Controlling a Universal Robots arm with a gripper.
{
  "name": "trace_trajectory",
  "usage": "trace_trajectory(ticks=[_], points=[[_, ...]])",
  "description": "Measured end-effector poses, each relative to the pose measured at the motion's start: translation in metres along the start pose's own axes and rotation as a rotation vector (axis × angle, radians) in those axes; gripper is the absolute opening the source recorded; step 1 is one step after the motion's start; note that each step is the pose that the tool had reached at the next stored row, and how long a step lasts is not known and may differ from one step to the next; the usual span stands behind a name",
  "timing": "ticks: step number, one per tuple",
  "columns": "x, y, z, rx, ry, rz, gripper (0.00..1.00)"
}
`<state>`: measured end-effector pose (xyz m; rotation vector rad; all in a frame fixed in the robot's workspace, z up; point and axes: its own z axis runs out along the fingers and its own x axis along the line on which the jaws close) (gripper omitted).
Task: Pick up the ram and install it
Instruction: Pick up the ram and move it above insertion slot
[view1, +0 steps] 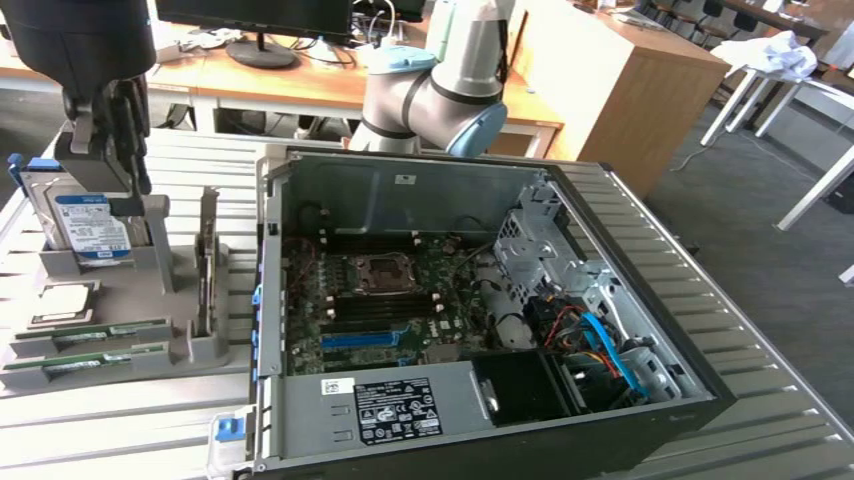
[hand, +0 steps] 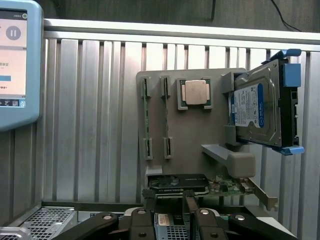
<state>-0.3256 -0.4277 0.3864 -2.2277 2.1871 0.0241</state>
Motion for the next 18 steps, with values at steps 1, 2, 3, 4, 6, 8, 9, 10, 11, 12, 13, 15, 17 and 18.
trace_trajectory(ticks=[1,2,3,4,6,8,9,10,11,12,13,15,17,18], points=[[0.000,0.0001,0.0011,-0.0001,0.0000,0.000,0.36],[0.000,0.0001,0.0022,-0.0001,0.0000,0.000,0.36],[0.000,0.0001,0.0035,-0.0001,0.0000,0.000,0.36],[0.000,0.0001,0.0049,-0.0001,0.0001,0.000,0.36],[0.000,0.0001,0.0073,-0.0002,0.0000,0.000,0.36],[0.001,0.0001,0.0093,-0.0003,0.0000,0.000,0.36],[0.001,0.0001,0.0102,-0.0002,0.0000,0.000,0.36],[0.001,0.0001,0.0110,-0.0002,0.0000,0.000,0.36],[0.001,0.0001,0.0119,-0.0002,0.0000,0.000,0.36],[0.001,0.0001,0.0126,-0.0003,0.0000,0.000,0.36],[0.001,0.0001,0.0133,-0.0002,0.0000,0.000,0.36],[0.001,0.0001,0.0147,-0.0002,0.0000,0.000,0.36],[0.001,0.0001,0.0159,-0.0003,0.0000,0.000,0.36],[0.001,0.0001,0.0166,-0.0002,0.0000,0.000,0.36]])
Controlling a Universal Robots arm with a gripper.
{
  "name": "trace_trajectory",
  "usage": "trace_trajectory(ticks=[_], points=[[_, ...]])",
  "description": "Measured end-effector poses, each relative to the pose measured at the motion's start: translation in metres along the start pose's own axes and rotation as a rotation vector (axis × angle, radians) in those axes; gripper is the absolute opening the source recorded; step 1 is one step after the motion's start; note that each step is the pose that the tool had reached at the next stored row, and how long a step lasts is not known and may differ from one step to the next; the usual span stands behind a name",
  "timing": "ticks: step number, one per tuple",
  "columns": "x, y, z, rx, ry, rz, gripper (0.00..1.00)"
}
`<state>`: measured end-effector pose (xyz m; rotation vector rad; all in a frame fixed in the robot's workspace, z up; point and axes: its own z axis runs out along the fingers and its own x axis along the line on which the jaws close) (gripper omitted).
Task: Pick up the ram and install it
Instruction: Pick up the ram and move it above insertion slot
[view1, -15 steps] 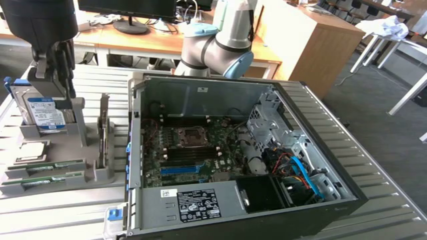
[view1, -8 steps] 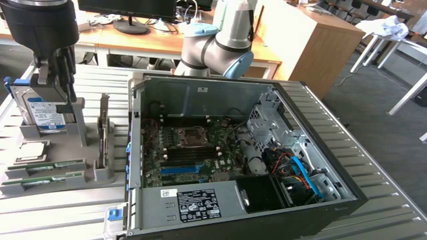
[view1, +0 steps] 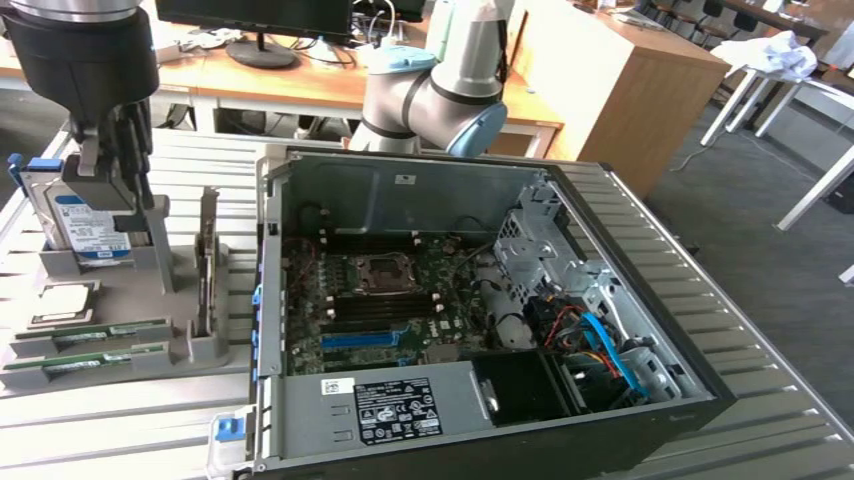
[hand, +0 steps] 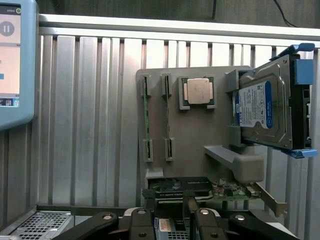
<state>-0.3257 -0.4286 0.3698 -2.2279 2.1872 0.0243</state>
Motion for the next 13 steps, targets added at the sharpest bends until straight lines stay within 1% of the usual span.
trace_trajectory(ticks=[13], points=[[0.0007,0.0000,0.0083,0.0000,0.0000,0.000,0.36]])
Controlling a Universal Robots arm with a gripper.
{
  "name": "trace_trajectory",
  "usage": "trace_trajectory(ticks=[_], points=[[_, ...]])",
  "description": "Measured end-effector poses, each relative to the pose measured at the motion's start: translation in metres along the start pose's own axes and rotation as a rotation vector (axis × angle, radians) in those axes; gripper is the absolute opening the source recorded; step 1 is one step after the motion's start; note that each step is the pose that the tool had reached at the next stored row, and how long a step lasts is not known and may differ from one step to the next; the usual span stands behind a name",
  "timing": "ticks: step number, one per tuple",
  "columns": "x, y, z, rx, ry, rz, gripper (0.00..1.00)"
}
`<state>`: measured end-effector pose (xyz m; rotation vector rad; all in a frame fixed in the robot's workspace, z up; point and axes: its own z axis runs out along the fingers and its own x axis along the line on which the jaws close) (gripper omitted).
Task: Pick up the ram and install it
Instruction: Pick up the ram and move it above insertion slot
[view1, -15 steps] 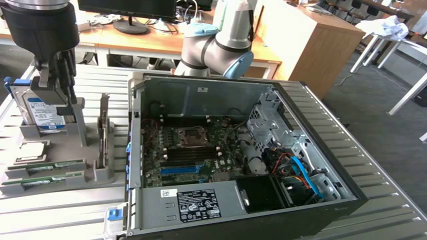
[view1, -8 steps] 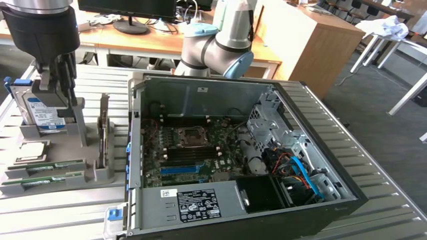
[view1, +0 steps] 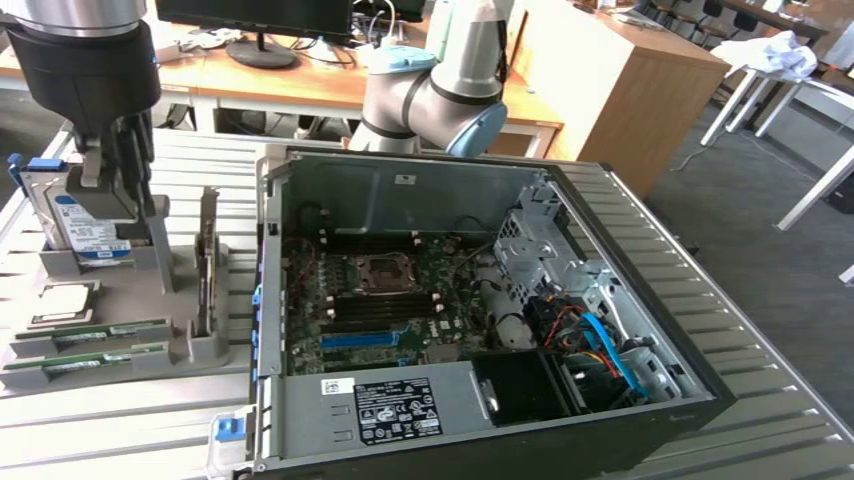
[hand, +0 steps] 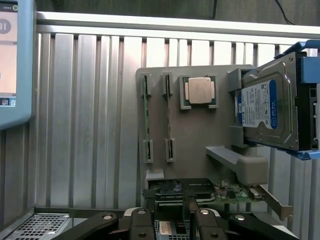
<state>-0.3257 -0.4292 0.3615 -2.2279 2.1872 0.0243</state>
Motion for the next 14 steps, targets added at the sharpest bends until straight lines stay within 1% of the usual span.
trace_trajectory(ticks=[14], points=[[0.0010,0.0001,0.0085,0.0000,0.0000,0.000,0.36]])
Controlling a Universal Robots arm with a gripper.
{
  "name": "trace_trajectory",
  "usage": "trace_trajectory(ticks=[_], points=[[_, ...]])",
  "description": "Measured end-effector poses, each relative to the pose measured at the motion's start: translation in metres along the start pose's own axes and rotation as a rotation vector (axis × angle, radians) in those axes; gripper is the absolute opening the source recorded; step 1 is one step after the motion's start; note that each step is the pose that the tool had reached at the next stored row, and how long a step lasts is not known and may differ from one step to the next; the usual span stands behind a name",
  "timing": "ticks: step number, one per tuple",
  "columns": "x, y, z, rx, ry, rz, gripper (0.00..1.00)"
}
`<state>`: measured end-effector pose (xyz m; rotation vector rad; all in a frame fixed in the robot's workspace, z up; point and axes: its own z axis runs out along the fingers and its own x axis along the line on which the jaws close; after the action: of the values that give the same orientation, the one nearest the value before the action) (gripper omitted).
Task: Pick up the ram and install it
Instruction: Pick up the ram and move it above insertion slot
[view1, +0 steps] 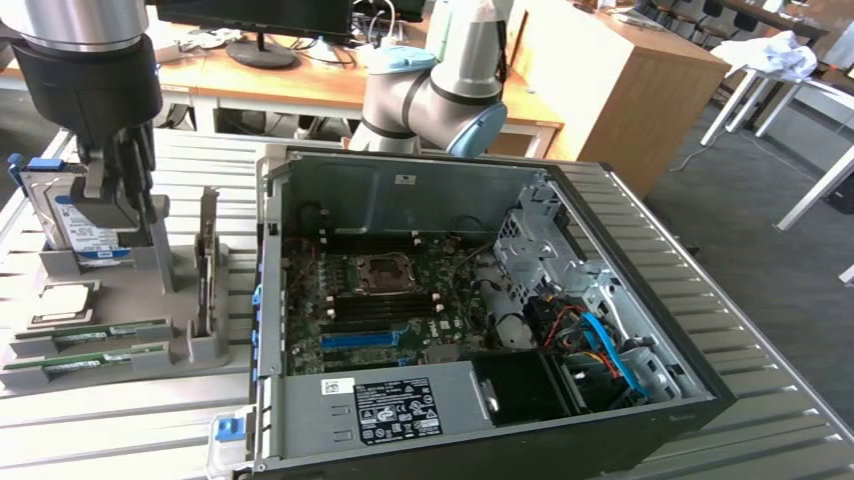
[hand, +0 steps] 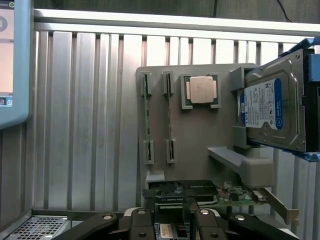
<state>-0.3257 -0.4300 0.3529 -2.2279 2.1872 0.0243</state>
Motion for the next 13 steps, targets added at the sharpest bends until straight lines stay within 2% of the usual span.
trace_trajectory(ticks=[13], points=[[0.0014,0.0001,0.0063,0.0000,0.0000,0.000,0.36]])
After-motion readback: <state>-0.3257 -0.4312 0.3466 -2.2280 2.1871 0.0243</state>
